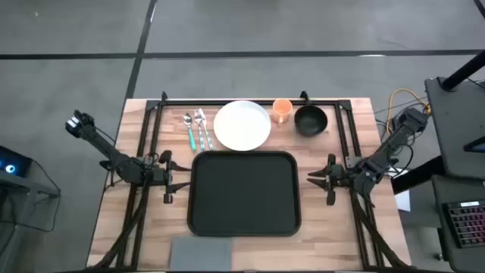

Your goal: Set up tray

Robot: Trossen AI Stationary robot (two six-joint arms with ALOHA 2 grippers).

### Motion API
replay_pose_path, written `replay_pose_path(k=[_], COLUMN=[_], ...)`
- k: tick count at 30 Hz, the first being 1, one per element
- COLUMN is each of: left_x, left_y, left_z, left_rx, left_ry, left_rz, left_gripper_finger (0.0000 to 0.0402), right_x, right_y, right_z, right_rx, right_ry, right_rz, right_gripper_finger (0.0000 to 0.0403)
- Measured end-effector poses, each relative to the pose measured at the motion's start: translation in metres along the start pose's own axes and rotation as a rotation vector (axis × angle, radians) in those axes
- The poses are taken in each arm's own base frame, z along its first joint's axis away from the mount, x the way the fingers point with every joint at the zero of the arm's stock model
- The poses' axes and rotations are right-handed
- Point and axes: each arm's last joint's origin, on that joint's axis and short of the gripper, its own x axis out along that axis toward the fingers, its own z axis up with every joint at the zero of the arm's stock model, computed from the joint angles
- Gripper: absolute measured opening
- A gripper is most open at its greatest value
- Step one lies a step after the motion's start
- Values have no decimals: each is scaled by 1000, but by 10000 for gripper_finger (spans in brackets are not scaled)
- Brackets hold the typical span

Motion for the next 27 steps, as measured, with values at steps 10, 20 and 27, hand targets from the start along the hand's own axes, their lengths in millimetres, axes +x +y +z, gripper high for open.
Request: replay_pose_path(k=[10, 20, 27], left_x=[0, 0, 0], left_y=[0, 0, 0], left_z=[0, 0, 0], left_rx=[0, 0, 0], left_ry=[0, 0, 0], left_rz=[0, 0, 0], left_gripper_finger=[187, 187, 187], right_x=[0, 0, 0], right_y=[0, 0, 0], right_z=[0, 0, 0], right_rx=[0, 0, 0], right_ry=[0, 0, 0], right_rz=[1, 1, 1], right_gripper_finger=[69, 78, 81])
